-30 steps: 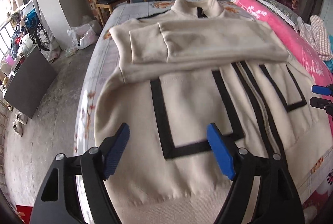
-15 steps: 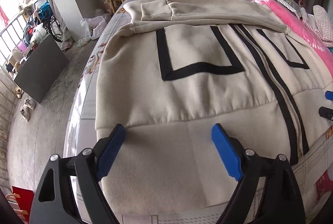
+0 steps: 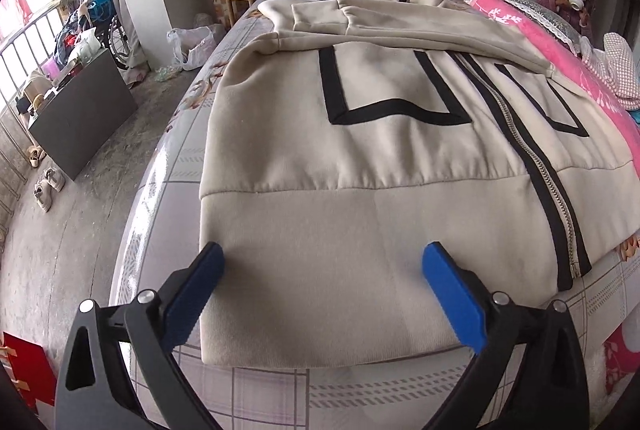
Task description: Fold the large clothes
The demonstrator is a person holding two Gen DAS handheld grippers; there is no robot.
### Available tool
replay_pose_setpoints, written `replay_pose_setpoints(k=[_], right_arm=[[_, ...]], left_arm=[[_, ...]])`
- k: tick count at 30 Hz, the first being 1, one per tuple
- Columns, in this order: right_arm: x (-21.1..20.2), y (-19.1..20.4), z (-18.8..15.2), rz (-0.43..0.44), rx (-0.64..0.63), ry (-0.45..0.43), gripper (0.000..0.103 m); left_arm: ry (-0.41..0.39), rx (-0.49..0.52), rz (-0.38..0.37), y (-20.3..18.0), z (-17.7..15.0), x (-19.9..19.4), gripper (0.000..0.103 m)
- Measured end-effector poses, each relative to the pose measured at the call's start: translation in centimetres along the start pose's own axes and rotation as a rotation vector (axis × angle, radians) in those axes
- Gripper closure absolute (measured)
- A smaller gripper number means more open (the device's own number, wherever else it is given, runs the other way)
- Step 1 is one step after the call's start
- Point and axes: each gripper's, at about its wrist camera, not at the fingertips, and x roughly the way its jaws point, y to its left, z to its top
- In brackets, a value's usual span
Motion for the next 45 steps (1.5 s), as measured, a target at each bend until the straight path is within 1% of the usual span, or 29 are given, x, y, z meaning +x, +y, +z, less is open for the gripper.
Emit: replay_pose_setpoints(k=[3,6,10,12,13,14,18,21,25,28,30,34,37,40,42,43,45], right_arm=[[0.7,-2.3,-0.2,0.057,0.093,0.022,0.034],[0.7,-2.9,0.0,0.105,0.119,0.008,0.038],[1.7,-3.5,0.8,0.141,0.144,0.017,0.051],[2.2,-4.1,1.1,0.182,0.17,0.02,0.057],[2.5,-4.3,1.2,0.195,0.187,0.024,0.063],[2.6,-4.6,1.3,0.21,0.199,0.028,0.066],[3.2,-5.8,1.3,0.284,0.259,0.053,0.067],[3.0,-6.3,0.5,0.347,0.295,0.101,0.067],[2.5,-6.2,-0.4,0.376,0.288,0.158,0.068],[2.3,-6.3,-0.2,0.372,0.297,0.154,0.073],[2.5,-6.6,0.3,0.368,0.31,0.135,0.075],[3.5,-6.7,1.4,0.363,0.321,0.117,0.075],[4.3,-6.6,1.7,0.369,0.329,0.124,0.075],[4.1,-6.3,1.8,0.363,0.314,0.121,0.075],[4.0,-6.4,1.5,0.375,0.321,0.134,0.075],[4.0,-6.5,1.3,0.378,0.325,0.139,0.075],[3.9,-6.5,1.0,0.378,0.323,0.145,0.075]], left_arm=[[0.014,-0.007,-0.002,0.0,0.1,0.0,0.005],[0.03,-0.007,-0.006,0.1,0.2,0.1,0.005],[0.028,-0.008,-0.007,0.1,0.2,0.1,0.005],[0.037,-0.009,-0.008,0.1,0.3,0.1,0.005],[0.04,-0.009,-0.01,0.1,0.3,0.1,0.005],[0.042,-0.008,-0.011,0.1,0.3,0.1,0.005],[0.041,-0.008,-0.017,0.3,0.3,0.1,0.005],[0.032,-0.01,-0.02,0.3,0.2,0.0,0.005],[-0.004,-0.015,-0.038,0.6,-0.2,-0.3,0.005],[-0.047,-0.046,-0.089,1.3,-0.7,-1.3,0.006],[-0.083,-0.068,-0.116,1.9,-1.0,-2.3,0.006],[-0.14,-0.098,-0.13,3.3,-1.6,-4.1,0.008],[-0.135,-0.134,-0.129,4.4,-2.0,-4.3,0.013],[-0.116,-0.185,-0.142,5.4,-2.3,-3.9,0.022],[-0.094,-0.221,-0.155,6.1,-2.3,-3.4,0.034],[-0.078,-0.239,-0.162,6.4,-2.3,-3.0,0.037],[-0.06,-0.266,-0.153,6.9,-2.1,-2.4,0.048]])
